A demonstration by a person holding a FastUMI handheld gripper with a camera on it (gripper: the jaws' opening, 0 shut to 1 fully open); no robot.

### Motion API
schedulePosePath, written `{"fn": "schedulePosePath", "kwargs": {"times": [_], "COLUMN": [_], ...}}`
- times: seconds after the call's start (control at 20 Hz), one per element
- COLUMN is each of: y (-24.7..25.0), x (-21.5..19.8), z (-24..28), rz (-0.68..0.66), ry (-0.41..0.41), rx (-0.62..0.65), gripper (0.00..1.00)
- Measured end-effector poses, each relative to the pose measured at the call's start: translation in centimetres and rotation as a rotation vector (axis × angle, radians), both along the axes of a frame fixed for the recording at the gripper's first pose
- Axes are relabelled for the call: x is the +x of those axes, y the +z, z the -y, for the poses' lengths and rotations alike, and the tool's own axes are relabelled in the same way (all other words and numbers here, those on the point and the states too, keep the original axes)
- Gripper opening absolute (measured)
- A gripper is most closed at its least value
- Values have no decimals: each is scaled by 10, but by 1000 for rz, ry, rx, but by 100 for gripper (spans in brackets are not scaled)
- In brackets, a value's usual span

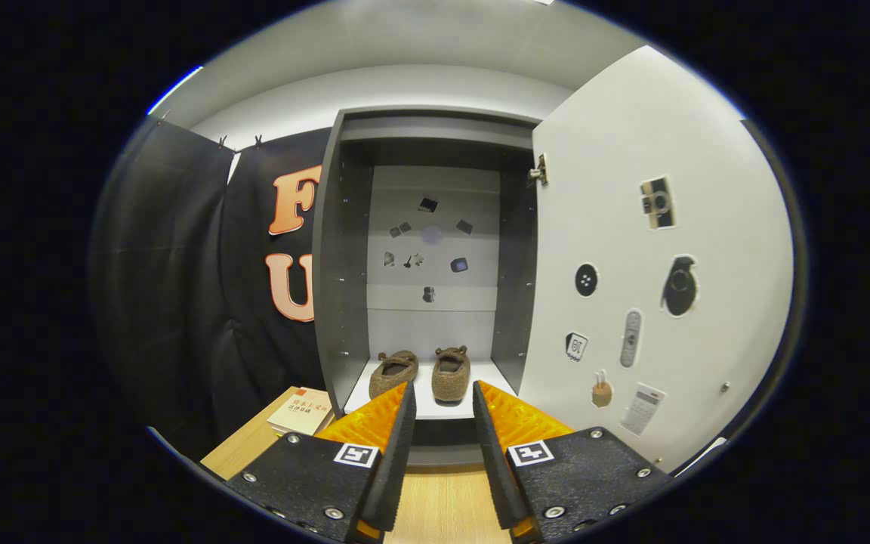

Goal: Open the shoe cabinet door, grab the shoes and put them into the shoe cabinet, then close the shoe cabinet door.

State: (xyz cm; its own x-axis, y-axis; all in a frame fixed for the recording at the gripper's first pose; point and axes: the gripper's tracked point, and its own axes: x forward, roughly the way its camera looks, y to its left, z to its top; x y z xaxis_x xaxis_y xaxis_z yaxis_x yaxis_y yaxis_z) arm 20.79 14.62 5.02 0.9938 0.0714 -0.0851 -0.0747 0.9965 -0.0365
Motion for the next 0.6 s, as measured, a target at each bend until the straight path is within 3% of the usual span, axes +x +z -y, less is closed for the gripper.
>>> {"fn": "schedulePosePath", "kwargs": {"times": [0.2, 0.6], "y": [5, -1], "x": [-48, -125], "z": [38, 134], "rz": [20, 10], "ry": [-75, -285], "rx": [35, 39], "gripper": [56, 60]}}
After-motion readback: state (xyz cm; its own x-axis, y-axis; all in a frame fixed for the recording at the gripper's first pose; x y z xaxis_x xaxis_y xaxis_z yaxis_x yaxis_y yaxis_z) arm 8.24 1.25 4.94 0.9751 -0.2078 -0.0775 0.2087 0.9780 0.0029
